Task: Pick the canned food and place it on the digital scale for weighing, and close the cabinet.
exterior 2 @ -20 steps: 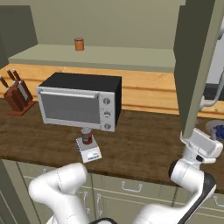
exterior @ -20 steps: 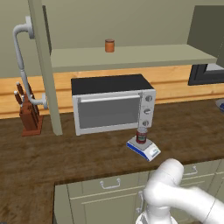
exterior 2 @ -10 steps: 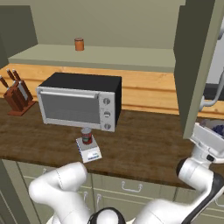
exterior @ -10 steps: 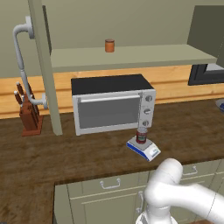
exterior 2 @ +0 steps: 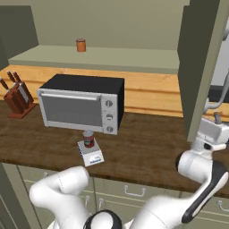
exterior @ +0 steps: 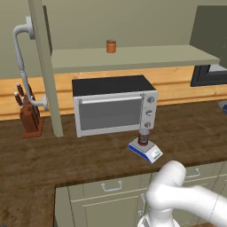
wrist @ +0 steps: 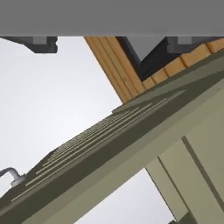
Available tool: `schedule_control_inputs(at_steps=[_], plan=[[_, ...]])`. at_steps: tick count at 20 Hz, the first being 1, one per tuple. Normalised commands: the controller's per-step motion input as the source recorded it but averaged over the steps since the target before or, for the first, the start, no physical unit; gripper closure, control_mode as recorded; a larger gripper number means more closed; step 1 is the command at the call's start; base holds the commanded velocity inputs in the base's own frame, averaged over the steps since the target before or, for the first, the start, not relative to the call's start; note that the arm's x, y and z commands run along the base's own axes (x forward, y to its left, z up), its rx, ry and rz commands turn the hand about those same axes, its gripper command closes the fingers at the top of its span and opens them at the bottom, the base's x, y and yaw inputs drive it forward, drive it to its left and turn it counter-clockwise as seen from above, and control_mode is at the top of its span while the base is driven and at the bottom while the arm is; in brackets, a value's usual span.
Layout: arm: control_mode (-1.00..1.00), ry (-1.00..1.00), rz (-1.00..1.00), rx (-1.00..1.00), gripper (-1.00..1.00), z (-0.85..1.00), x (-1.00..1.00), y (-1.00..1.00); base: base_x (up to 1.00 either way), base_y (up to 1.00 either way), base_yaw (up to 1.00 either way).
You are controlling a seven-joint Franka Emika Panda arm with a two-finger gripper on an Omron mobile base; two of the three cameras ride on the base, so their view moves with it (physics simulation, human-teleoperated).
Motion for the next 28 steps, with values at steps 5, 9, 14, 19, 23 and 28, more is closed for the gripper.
schedule_control_inputs(at_steps=[5, 9, 14, 19, 23, 28], plan=[[-1.0, 0.04, 0.0, -0.19, -1.0, 0.85, -0.17, 0.45, 0.0, 0.0, 0.0], [-1.0, 0.11, 0.0, -0.2, -1.0, 0.71, -0.15, 0.43, 0.0, 0.0, 0.0], [-1.0, 0.1, -0.01, -0.23, -1.0, 0.7, -0.27, 0.56, 0.0, 0.0, 0.0], [-1.0, 0.16, -0.03, -0.29, -1.0, 0.43, -0.26, 0.74, 0.0, 0.0, 0.0], [-1.0, 0.21, -0.06, -0.3, -1.0, 0.33, -0.05, 0.81, 0.0, 0.0, 0.0], [-1.0, 0.22, -0.11, -0.23, -1.0, 0.21, 0.07, 0.8, 0.0, 0.0, 0.0]])
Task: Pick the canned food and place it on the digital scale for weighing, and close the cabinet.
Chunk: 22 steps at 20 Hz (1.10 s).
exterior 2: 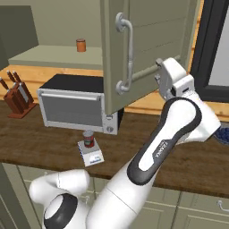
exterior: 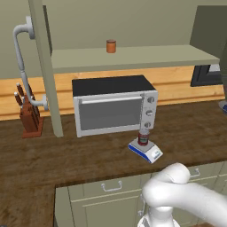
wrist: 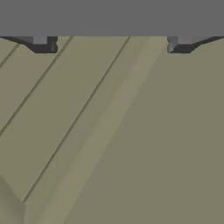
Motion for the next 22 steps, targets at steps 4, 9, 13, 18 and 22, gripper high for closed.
schedule_control_inputs(at_steps=[4, 9, 13, 18, 22], plan=[[-1.0, 0.08, -0.17, -0.04, -1.0, 0.0, 0.43, 0.98, 0.0, 0.0, 0.0], [-1.0, 0.03, -0.15, -0.01, -1.0, -0.05, 0.65, 1.0, 0.0, 0.0, 0.0], [-1.0, 0.16, -0.06, 0.0, -1.0, 0.0, 0.91, 0.54, 0.0, 0.0, 0.0], [-1.0, 0.17, 0.0, 0.0, -1.0, 0.0, 0.86, 0.14, 0.0, 0.0, 0.0], [-1.0, 0.19, 0.0, -0.01, -1.0, 0.0, 0.84, 0.08, 0.0, 0.0, 0.0]])
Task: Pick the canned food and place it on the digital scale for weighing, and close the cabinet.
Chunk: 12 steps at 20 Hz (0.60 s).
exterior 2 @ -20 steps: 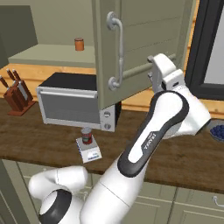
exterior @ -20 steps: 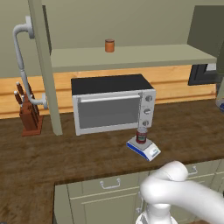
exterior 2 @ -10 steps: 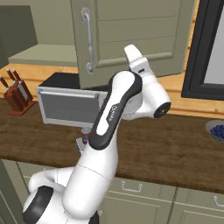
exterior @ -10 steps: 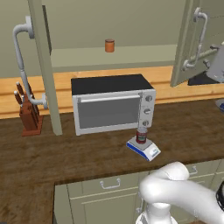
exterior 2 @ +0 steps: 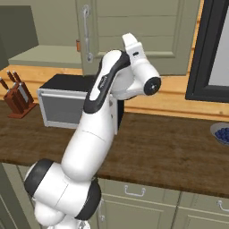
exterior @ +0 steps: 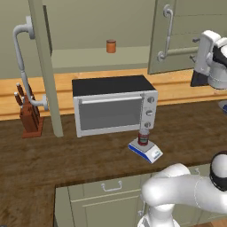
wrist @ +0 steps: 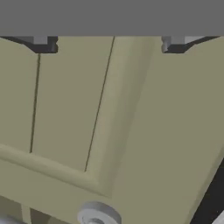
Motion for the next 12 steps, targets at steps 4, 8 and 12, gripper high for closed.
schedule_control_inputs(at_steps=[4, 8, 12], plan=[[-1.0, 0.07, 0.0, 0.0, -1.0, -0.12, 0.64, 0.0, 0.0, 0.0, 0.0], [-1.0, 0.0, 0.0, 0.0, -1.0, -0.4, 0.48, 0.0, 0.0, 0.0, 0.0], [-1.0, -0.2, 0.0, 0.0, -1.0, -0.83, 0.26, 0.06, 0.0, 0.0, 0.0]])
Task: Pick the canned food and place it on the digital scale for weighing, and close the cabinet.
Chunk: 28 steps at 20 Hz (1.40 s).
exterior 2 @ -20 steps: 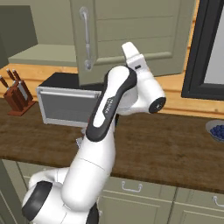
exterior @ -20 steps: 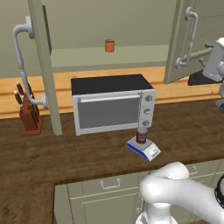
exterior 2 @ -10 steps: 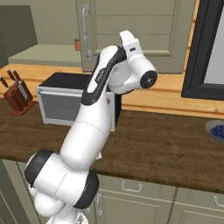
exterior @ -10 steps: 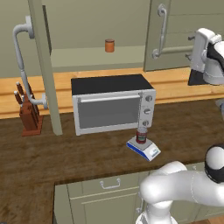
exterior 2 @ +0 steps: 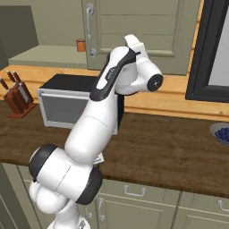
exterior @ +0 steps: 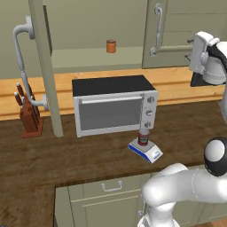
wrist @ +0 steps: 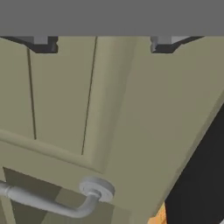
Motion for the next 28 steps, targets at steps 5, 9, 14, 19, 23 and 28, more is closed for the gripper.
schedule_control_inputs(at_steps=[5, 9, 14, 19, 23, 28], plan=[[-1.0, -0.1, 0.0, 0.0, -1.0, -0.89, 0.86, 0.1, 0.0, 0.0, 0.0], [-1.0, -0.14, 0.0, 0.03, -1.0, -0.37, 0.5, 0.0, 0.0, 0.0, 0.0], [-1.0, 0.01, 0.0, 0.05, -1.0, 0.45, -0.41, -0.02, 0.0, 0.0, 0.0], [-1.0, 0.05, 0.0, 0.01, -1.0, 0.6, -0.75, -0.03, 0.0, 0.0, 0.0], [-1.0, -0.01, 0.0, -0.07, -1.0, 0.32, -1.0, -0.13, 0.0, 0.0, 0.0], [-1.0, 0.08, 0.05, 0.05, -1.0, 0.6, -0.98, -0.12, 0.0, 0.0, 0.0]])
